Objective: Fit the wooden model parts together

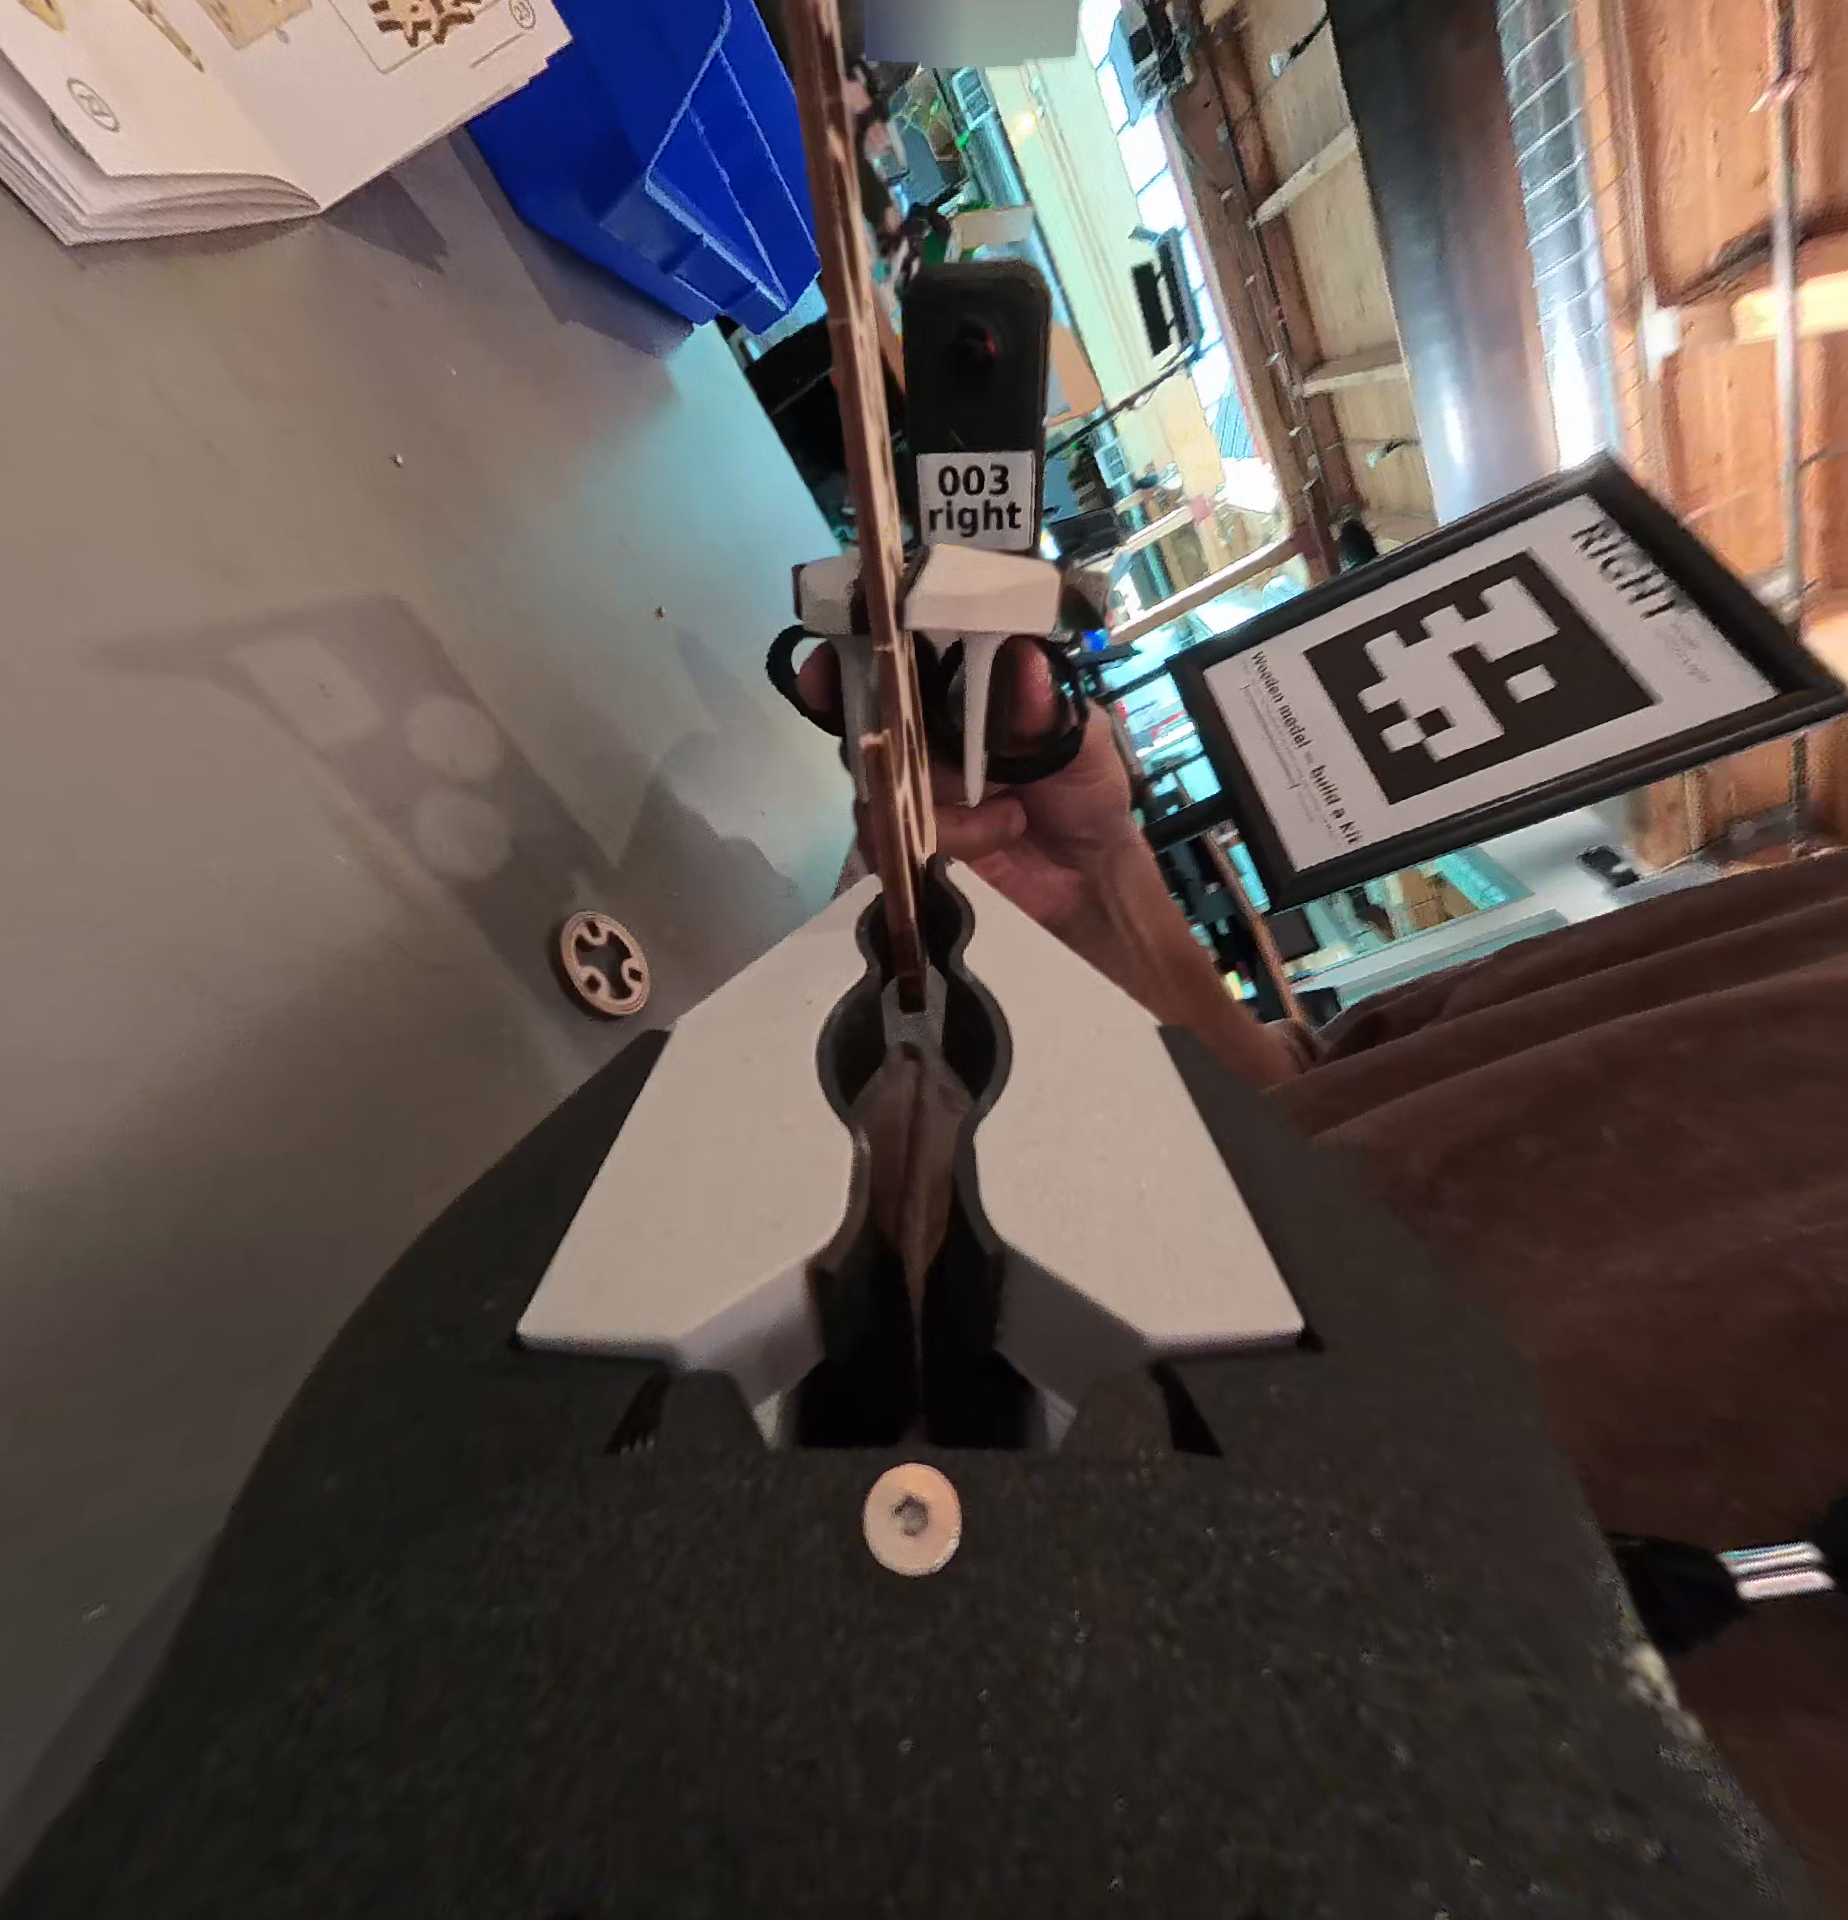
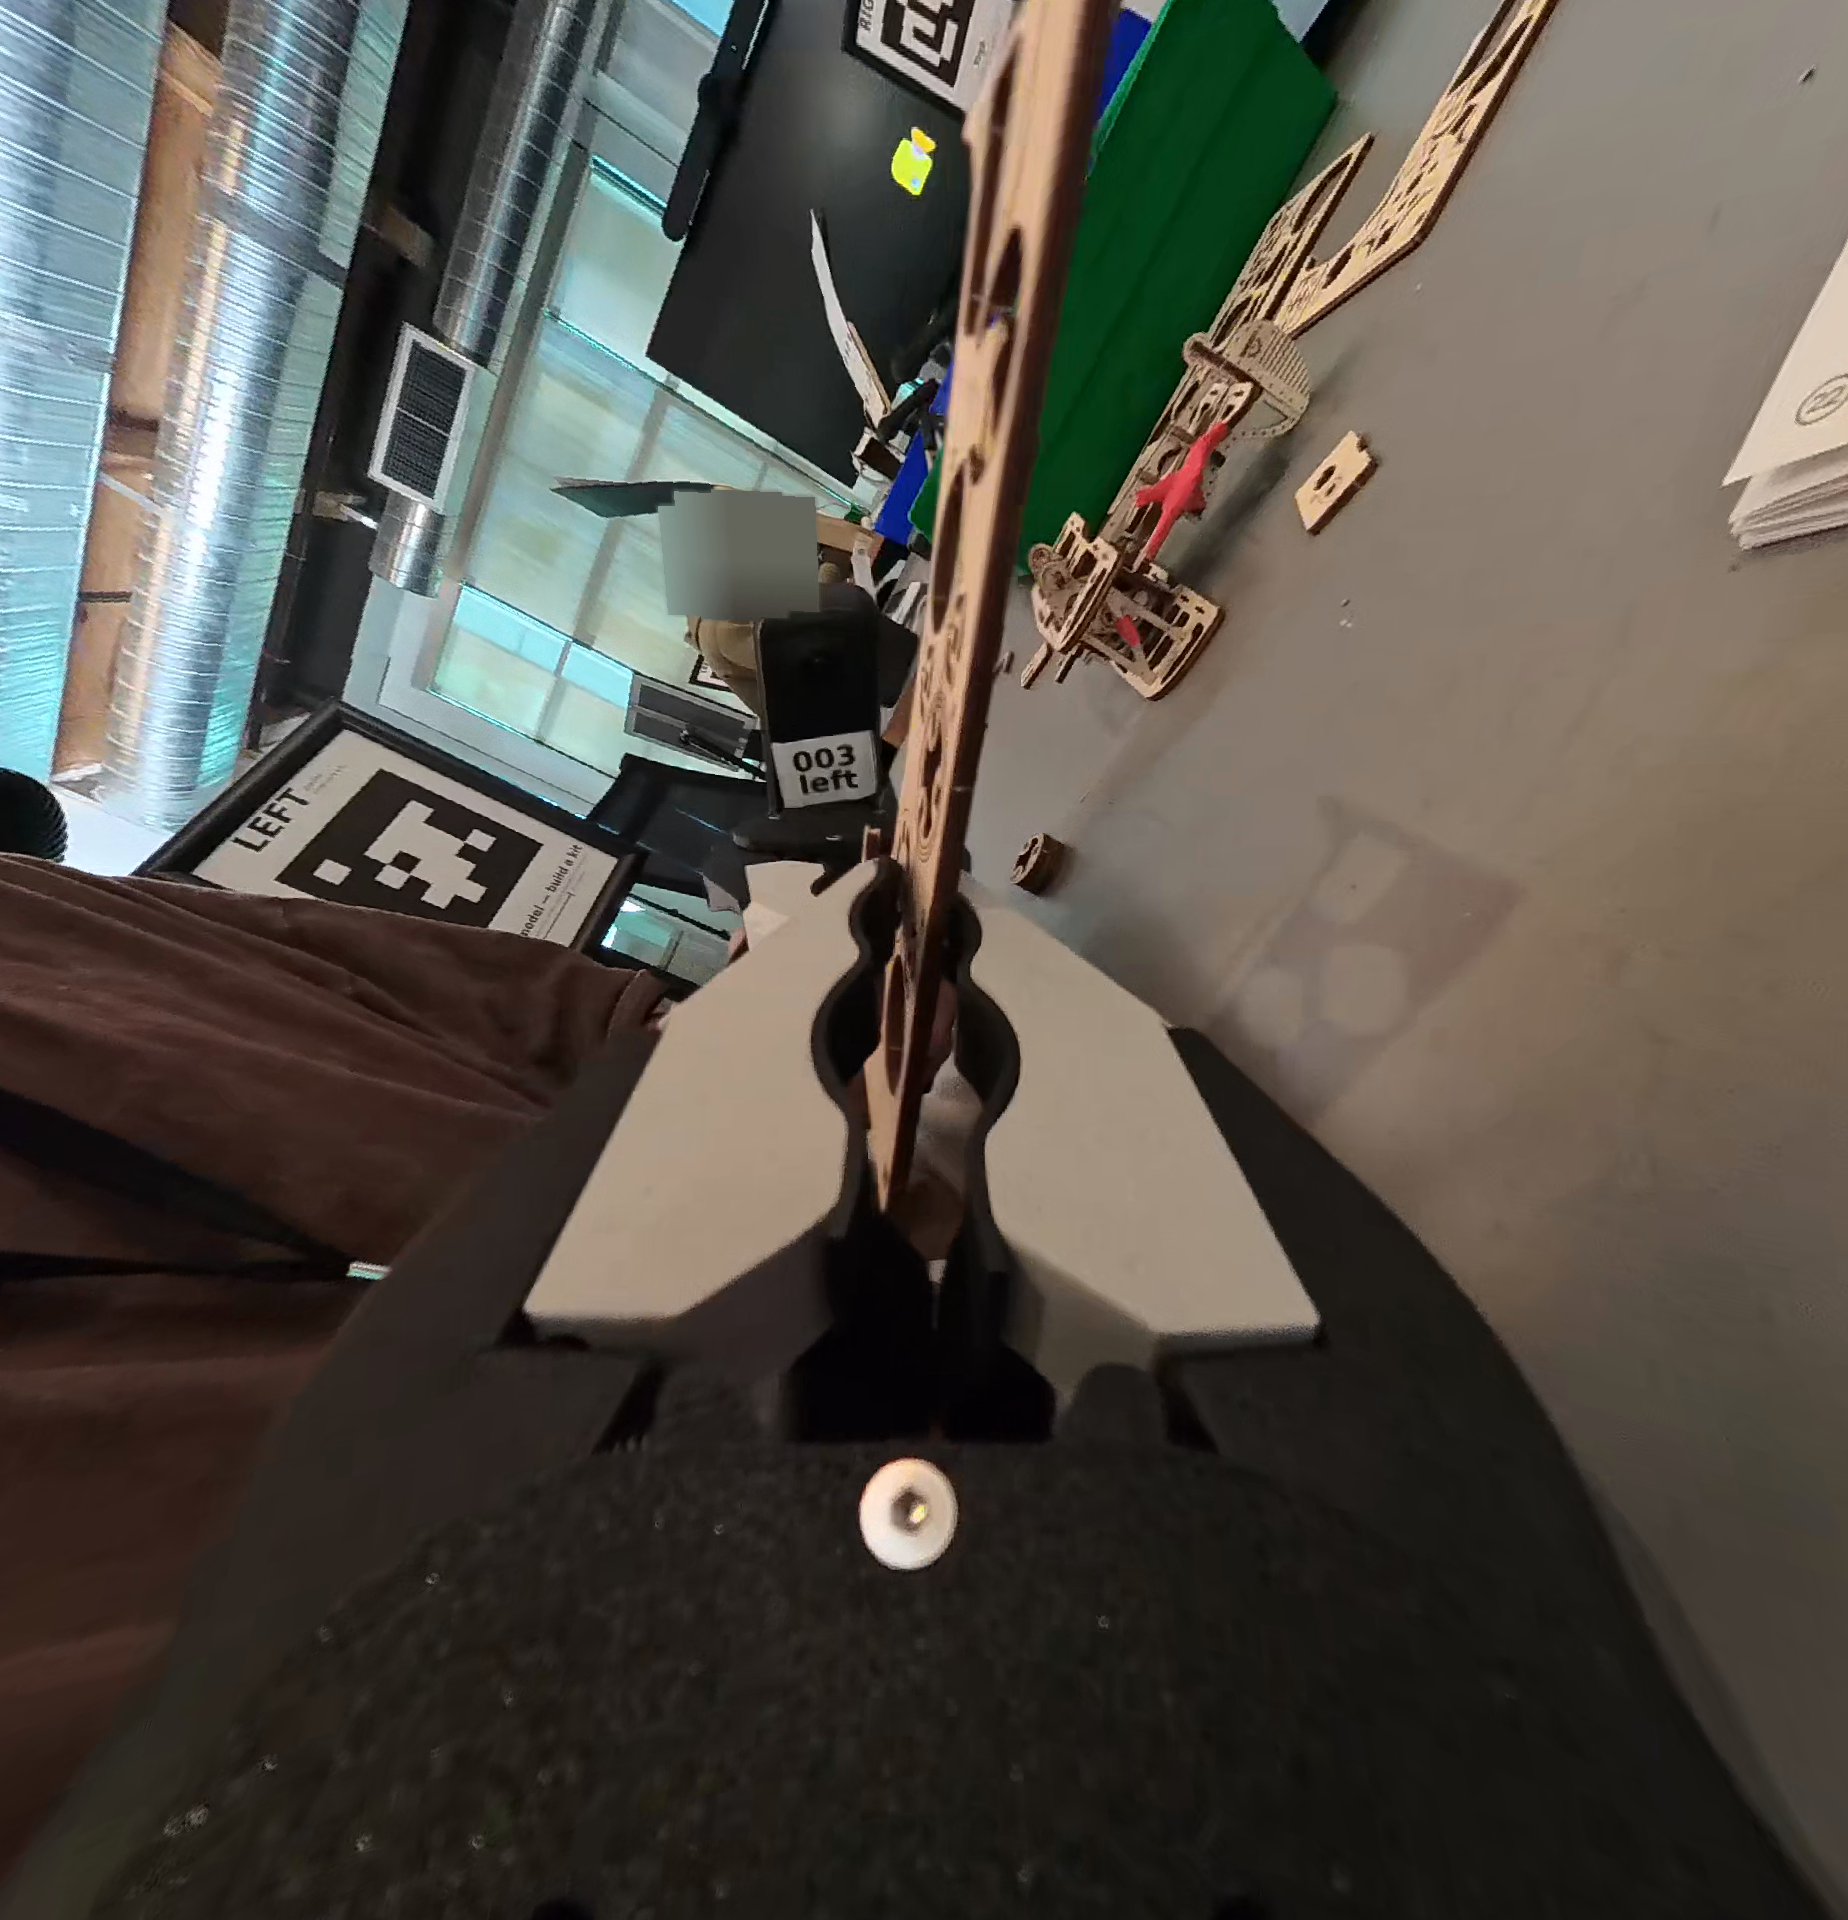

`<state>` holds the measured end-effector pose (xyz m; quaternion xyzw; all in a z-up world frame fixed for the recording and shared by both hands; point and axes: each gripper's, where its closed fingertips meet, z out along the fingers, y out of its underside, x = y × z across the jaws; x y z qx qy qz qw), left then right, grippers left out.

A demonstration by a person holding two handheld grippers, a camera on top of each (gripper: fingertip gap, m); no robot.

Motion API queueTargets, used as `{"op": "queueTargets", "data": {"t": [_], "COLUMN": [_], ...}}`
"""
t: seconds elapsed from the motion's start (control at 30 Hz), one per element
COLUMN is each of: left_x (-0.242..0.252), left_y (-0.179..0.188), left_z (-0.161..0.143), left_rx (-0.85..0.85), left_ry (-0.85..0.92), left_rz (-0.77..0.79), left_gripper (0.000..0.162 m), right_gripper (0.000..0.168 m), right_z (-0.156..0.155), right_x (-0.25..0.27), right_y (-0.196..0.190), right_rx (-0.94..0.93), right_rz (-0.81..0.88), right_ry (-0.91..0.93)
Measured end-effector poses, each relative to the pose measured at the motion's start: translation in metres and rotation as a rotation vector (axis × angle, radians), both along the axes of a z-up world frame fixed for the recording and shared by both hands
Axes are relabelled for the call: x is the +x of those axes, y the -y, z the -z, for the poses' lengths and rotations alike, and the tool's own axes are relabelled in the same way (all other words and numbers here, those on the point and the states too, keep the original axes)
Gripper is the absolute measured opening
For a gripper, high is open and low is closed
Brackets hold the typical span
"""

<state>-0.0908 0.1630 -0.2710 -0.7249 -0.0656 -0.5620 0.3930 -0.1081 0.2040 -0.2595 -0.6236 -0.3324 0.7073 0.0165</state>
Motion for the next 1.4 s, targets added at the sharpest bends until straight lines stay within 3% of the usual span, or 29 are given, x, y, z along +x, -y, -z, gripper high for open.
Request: {"op": "queueTargets", "data": {"t": [0.37,0.53,1.2,1.4], "left_x": [-0.004,0.008,0.005,0.005], "left_y": [-0.001,0.001,-0.001,-0.005], "left_z": [0.003,0.002,0.035,0.019], "left_rx": [0.069,0.073,-0.01,-0.001], "left_ry": [-0.272,-0.243,-0.336,-0.282], "left_rz": [0.059,0.099,0.04,0.021], "left_gripper": [0.017,0.001,0.0,0.0], "right_gripper": [0.003,0.004,0.008,0.01], "right_z": [0.0,-0.001,0.048,0.028], "right_x": [0.01,0.007,-0.001,0.0], "right_y": [0.03,0.03,0.022,0.02], "right_rx": [0.129,0.124,0.311,0.288], "right_rz": [-0.212,-0.193,-0.081,-0.103], "right_ry": [0.065,0.06,0.25,0.194]}}
